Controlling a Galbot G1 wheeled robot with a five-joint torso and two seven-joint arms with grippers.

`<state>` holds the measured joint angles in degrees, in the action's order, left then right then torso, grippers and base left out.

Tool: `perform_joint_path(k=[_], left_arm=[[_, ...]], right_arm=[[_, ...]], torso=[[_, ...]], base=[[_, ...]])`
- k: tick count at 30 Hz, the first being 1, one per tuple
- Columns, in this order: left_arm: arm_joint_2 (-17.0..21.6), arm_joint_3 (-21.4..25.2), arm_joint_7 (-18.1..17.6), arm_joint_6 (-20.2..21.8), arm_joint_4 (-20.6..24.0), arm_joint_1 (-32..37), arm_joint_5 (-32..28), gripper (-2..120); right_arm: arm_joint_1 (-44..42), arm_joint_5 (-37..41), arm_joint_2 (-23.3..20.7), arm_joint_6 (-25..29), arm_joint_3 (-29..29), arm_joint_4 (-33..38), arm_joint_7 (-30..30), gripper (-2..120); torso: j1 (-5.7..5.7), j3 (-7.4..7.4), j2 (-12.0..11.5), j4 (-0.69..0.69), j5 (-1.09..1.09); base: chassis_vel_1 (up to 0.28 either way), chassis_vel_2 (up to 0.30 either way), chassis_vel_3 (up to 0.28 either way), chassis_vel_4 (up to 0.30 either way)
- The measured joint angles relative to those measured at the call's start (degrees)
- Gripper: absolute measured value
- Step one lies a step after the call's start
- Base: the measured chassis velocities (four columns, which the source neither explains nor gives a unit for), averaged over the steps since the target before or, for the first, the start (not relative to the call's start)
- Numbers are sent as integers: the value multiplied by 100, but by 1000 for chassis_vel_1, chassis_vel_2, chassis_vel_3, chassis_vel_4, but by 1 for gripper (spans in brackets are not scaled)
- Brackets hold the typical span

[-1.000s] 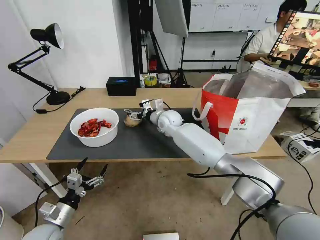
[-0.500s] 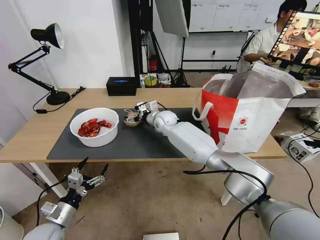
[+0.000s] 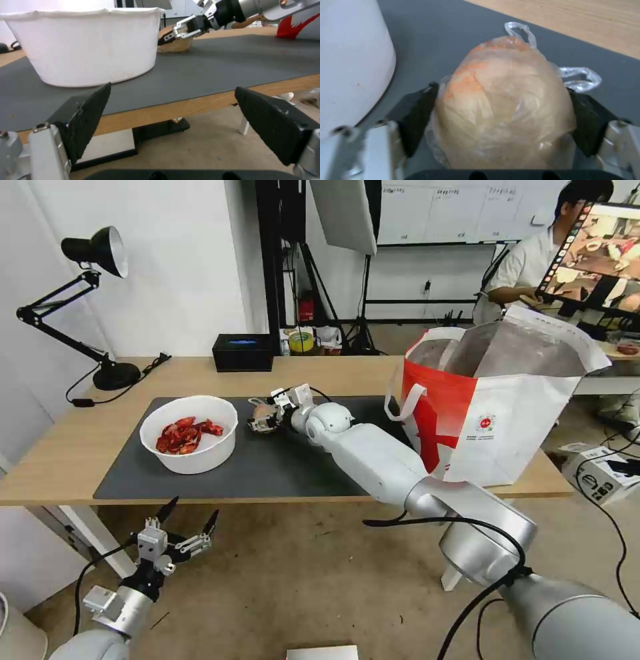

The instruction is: Pick up the trash from the table and place it into the takeout bag.

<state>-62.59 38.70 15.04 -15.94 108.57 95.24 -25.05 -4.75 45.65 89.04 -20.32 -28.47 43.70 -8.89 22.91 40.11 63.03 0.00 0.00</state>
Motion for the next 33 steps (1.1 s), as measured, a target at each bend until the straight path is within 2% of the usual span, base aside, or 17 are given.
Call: perform_joint_path(k=[3, 4, 6, 7, 10, 11, 14, 15, 18, 20, 22, 23, 25, 26, 30, 31, 33], left_arm=[[-12, 29, 9, -10, 26, 49, 5, 100], [-12, 29, 9, -10, 26, 49, 5, 100], [-21, 45, 21, -23, 32, 74, 8, 100], [-21, 45, 21, -23, 32, 74, 8, 100], [-29, 49, 25, -32, 55, 86, 11, 100], [-29, 49, 25, -32, 55, 86, 11, 100], [-18, 52, 25, -32, 94, 91, 13, 100], [-18, 52, 25, -32, 94, 91, 13, 100], [-20, 55, 25, -33, 126, 91, 14, 100], [-26, 53, 24, -33, 137, 93, 17, 100], [-45, 30, 21, -32, 167, 97, 41, 100], [-45, 30, 21, -32, 167, 97, 41, 100], [-64, -20, 8, -29, 196, 98, 89, 100], [-64, -20, 8, -29, 196, 98, 89, 100], [-87, -117, -17, -9, 257, 93, 147, 100], [-87, -117, -17, -9, 257, 93, 147, 100], [-111, -189, -40, -1, 271, 83, 164, 100]], right_arm=[[-16, 2, -39, -18, -10, 69, 23, 69], [-16, 2, -39, -18, -10, 69, 23, 69], [-24, 13, -92, -49, -17, 151, 62, 56], [-24, 13, -92, -49, -17, 151, 62, 56], [-43, 136, -221, -67, -45, 367, 134, 43], [-43, 136, -221, -67, -45, 367, 134, 43], [-23, 447, -617, -34, -116, 969, 278, 28], [-23, 447, -617, -34, -116, 969, 278, 28], [4, 808, -1289, -25, -119, 1956, 550, 15], [-4, 866, -1457, -25, -95, 2205, 625, 13], [-99, 1027, -1989, -22, 48, 3025, 810, 7], [-99, 1027, -1989, -22, 48, 3025, 810, 7], [-256, 1249, -2583, 35, 215, 3889, 963, 7], [-256, 1249, -2583, 35, 215, 3889, 963, 7], [-670, 1442, -3576, 127, 714, 5007, 1111, 7], [-670, 1442, -3576, 127, 714, 5007, 1111, 7], [-951, 1496, -3969, 161, 1065, 5500, 1183, 7]], torso=[[0, 0, 0, 0, 0], [0, 0, 0, 0, 0], [0, 0, 0, 0, 0], [0, 0, 0, 0, 0], [0, 0, 0, 1, 1], [0, 0, 0, 1, 1], [0, 0, -1, 2, 1], [0, 0, -1, 2, 1], [0, 0, 0, -1, 2], [0, 0, 0, -1, 2], [0, 0, 0, -2, 3], [0, 0, 0, -2, 3], [0, 0, 0, 0, 3], [0, 0, 0, 0, 3], [0, 0, 0, -2, 3], [0, 0, 0, -2, 3], [0, -1, 0, -3, 4]], base=[[0, 0, 0, 0], [0, 0, 0, 0], [0, 0, 0, 0], [0, 0, 0, 0], [0, 0, 0, 0], [0, 0, 0, 0], [0, 0, 0, 0], [0, 0, 0, 0], [0, 0, 0, 0], [0, 0, 0, 0], [0, 0, 0, 0], [0, 0, 0, 0], [0, 0, 0, 0], [0, 0, 0, 0], [0, 0, 0, 0], [0, 0, 0, 0], [0, 0, 0, 0]])
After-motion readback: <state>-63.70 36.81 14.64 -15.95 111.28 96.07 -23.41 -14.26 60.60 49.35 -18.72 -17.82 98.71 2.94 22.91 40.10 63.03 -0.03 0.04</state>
